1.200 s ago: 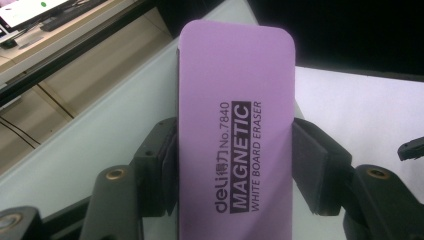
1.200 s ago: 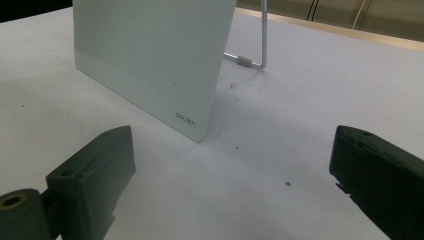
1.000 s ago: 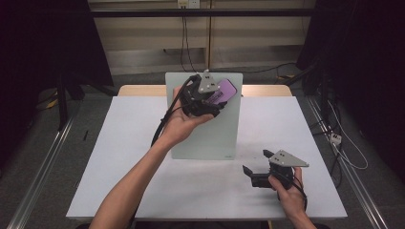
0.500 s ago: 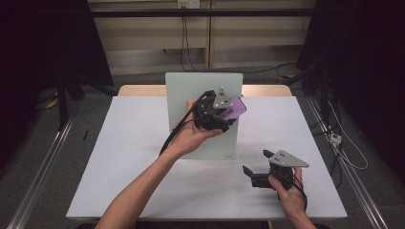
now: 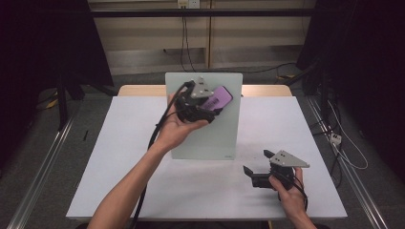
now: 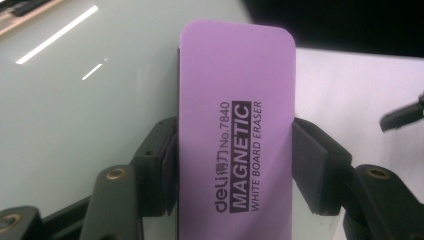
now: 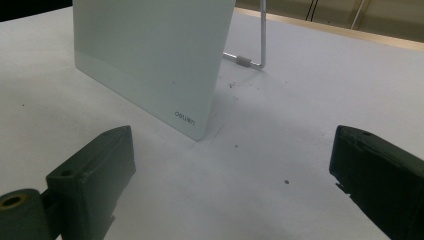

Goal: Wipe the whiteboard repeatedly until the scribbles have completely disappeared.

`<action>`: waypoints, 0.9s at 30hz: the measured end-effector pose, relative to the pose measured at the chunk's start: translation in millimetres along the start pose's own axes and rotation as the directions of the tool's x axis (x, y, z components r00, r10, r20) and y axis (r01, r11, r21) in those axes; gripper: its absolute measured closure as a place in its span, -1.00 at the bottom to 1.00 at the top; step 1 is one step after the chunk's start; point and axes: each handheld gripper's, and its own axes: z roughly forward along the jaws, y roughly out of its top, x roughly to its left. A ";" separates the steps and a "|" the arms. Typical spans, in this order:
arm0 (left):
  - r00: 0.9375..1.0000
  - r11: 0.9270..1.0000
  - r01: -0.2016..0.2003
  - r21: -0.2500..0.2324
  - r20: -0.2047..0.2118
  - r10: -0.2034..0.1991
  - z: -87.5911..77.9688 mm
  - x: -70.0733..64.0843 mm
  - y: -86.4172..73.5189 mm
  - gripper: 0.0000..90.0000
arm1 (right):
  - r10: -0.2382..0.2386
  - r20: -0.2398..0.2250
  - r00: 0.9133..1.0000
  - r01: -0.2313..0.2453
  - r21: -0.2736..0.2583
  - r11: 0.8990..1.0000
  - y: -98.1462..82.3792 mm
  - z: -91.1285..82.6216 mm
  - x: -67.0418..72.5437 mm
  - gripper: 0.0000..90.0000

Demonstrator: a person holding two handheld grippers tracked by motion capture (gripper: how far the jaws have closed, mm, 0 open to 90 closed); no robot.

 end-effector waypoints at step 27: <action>0.967 0.982 0.163 -0.093 -0.181 -0.178 -87.1 66.2 -57.7 -0.08 | 0.000 0.003 1.000 0.000 0.008 1.000 0.2 3.2 1.3 -0.91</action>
